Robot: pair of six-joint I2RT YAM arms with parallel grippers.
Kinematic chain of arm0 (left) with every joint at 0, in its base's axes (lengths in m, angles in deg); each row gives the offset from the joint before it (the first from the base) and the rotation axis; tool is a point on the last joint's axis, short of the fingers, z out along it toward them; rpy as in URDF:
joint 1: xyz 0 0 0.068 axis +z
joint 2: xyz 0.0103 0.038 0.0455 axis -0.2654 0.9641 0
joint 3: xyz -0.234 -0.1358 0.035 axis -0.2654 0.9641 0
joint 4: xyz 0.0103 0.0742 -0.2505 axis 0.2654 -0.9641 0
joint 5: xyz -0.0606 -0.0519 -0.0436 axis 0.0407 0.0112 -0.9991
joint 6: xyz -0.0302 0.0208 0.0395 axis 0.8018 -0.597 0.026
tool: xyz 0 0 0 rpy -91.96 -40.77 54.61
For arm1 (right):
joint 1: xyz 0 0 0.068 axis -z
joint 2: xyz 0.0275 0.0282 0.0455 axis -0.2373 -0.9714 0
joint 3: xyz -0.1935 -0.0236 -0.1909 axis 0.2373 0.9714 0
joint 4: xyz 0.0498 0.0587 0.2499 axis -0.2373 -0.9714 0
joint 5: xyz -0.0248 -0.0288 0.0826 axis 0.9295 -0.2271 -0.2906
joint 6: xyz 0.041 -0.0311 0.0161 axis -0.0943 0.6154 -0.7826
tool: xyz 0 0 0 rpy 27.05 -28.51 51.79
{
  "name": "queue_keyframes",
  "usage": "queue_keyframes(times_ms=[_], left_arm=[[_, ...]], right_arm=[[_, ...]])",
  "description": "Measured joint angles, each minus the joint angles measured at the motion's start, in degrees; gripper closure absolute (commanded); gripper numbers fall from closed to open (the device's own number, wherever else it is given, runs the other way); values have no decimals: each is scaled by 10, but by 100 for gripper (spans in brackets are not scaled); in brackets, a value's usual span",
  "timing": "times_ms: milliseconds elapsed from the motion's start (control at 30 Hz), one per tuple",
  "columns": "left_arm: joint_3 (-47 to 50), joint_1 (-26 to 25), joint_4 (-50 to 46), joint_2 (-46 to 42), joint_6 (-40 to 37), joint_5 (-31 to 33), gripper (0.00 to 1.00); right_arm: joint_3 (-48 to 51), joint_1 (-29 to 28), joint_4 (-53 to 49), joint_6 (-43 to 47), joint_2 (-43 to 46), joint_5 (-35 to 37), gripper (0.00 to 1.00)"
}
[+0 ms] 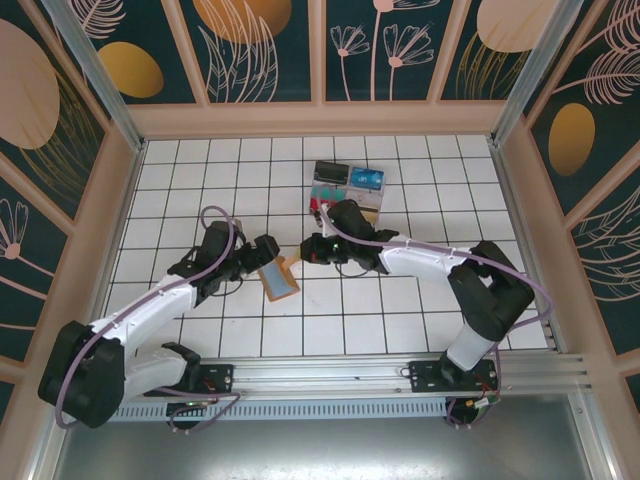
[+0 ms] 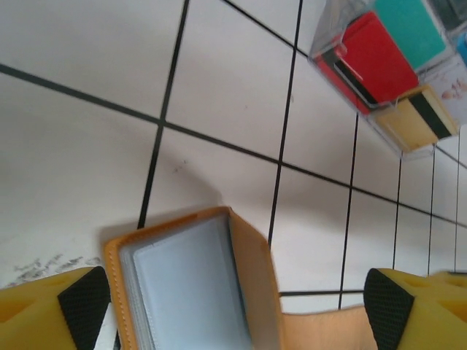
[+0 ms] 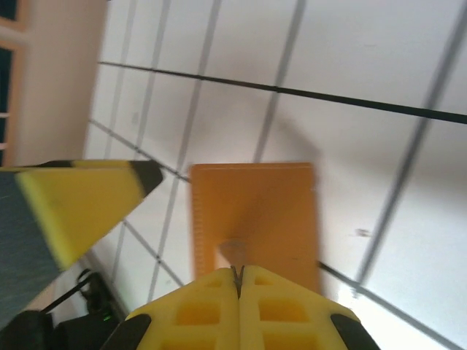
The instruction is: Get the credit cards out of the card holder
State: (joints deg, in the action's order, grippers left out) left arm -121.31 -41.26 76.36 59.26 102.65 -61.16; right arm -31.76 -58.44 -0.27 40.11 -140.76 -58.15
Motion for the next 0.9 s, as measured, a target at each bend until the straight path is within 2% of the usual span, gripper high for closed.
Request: queue_keyframes(times_ms=[167,333,533,800,900], left_arm=[[13,0,36,34,7,-50,30],[20,0,52,70,9,-75,32],[20,0,65,100,9,-97,47],[20,0,76,122,9,-103,40],[16,1,80,138,8,-104,40]], right_arm=[[38,21,-35,4,23,37,99],[60,30,-54,4,35,57,99],[60,30,-63,4,35,71,99],[60,30,-74,4,35,87,98],[60,30,-75,4,35,87,98]])
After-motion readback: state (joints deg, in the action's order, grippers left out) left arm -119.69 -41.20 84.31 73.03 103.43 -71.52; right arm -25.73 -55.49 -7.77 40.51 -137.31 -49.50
